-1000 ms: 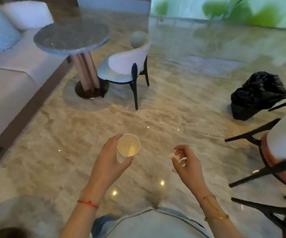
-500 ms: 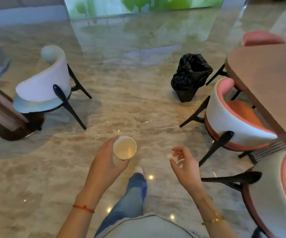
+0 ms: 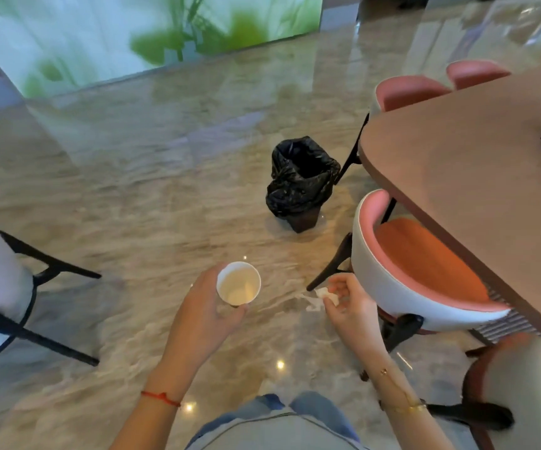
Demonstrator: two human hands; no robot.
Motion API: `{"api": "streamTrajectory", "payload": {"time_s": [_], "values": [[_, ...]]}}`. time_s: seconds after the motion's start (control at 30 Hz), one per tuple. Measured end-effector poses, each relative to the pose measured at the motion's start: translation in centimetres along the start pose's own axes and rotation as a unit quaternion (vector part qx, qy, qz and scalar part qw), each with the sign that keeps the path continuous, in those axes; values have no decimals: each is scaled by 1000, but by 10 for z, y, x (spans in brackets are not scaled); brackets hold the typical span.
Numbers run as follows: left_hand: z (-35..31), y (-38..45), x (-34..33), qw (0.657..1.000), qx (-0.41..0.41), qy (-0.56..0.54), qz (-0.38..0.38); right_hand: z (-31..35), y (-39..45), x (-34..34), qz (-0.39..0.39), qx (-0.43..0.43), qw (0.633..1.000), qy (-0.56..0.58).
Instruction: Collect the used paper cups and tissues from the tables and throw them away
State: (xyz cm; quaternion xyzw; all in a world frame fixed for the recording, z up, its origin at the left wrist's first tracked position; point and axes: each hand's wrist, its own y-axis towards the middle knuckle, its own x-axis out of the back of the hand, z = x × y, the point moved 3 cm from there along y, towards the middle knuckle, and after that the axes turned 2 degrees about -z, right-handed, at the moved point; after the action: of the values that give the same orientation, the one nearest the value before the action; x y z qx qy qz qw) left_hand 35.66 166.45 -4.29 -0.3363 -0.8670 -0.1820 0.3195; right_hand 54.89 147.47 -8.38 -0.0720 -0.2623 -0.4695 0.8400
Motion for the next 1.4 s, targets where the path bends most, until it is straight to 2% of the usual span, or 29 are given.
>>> {"api": "streamTrajectory", "payload": {"time_s": [0.3, 0.7, 0.93, 1.17, 1.4], "values": [[-16, 208, -61, 999, -25, -5, 47, -37, 179, -5, -23, -52, 998, -7], [-53, 460, -144, 999, -31, 7, 32, -75, 460, 0, 17, -40, 998, -49], [-50, 597, -182, 999, -18, 21, 40, -91, 596, -22, 23, -51, 997, -49], [-18, 746, -228, 990, -46, 53, 120, -119, 717, -66, 4, -91, 994, -59], [18, 877, -268, 975, -49, 75, 201, -146, 816, -122, 19, -165, 983, -73]]}}
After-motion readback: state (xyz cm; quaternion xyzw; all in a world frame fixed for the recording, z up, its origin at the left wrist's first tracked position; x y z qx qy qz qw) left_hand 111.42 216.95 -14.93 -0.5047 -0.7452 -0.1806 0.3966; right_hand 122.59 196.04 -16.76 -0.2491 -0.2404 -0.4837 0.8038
